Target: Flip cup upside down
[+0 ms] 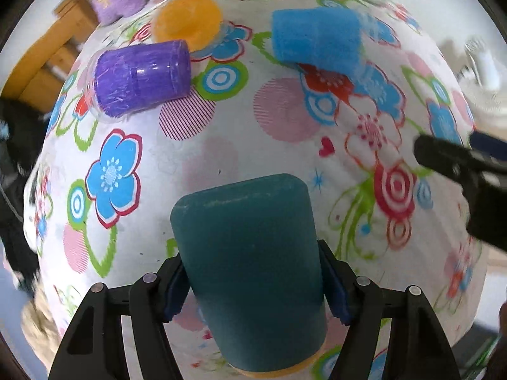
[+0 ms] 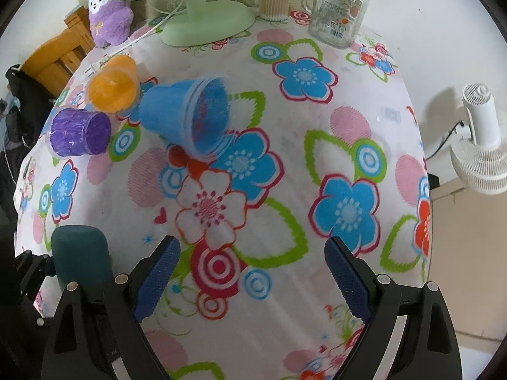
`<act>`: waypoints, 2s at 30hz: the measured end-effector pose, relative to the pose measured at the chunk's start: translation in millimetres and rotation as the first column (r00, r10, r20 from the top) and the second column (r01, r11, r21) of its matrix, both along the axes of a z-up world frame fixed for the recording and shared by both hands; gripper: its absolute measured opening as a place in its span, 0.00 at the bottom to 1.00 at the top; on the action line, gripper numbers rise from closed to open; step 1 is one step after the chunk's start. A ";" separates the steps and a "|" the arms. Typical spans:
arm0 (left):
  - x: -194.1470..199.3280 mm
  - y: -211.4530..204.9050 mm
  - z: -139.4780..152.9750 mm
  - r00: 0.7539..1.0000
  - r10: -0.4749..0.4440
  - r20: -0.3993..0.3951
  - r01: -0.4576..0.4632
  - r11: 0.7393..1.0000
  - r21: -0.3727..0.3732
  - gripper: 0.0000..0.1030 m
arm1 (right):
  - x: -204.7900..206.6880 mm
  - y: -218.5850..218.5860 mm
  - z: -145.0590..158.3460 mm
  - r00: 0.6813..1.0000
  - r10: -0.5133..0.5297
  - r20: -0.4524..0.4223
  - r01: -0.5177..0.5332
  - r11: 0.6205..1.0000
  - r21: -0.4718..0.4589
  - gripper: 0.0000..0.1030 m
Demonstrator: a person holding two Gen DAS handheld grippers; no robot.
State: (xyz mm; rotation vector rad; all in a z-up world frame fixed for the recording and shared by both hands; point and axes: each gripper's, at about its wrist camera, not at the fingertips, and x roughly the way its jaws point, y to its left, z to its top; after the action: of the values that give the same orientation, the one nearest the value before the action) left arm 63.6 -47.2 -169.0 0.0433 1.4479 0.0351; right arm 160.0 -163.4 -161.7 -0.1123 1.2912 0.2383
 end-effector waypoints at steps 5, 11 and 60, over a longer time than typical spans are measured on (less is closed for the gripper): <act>-18.3 7.0 -1.7 0.992 -0.125 -0.017 0.125 0.992 -0.011 0.71 | -15.3 9.2 -0.3 0.998 -0.058 -0.014 0.058 0.998 0.003 0.91; -15.6 31.3 -8.2 0.973 -0.227 -0.033 0.226 0.974 -0.030 0.70 | -35.0 17.1 -4.1 0.988 -0.146 -0.038 0.146 0.989 -0.007 0.91; 16.3 136.6 26.1 0.913 -0.405 0.058 0.408 0.907 -0.100 0.96 | -72.9 119.2 12.4 0.922 -0.369 -0.117 0.378 0.924 0.064 0.91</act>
State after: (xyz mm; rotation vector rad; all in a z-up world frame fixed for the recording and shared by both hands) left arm 79.9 89.4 -143.0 0.2531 1.3783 -0.3856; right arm 87.1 -44.2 -149.2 0.2232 1.3756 -0.0307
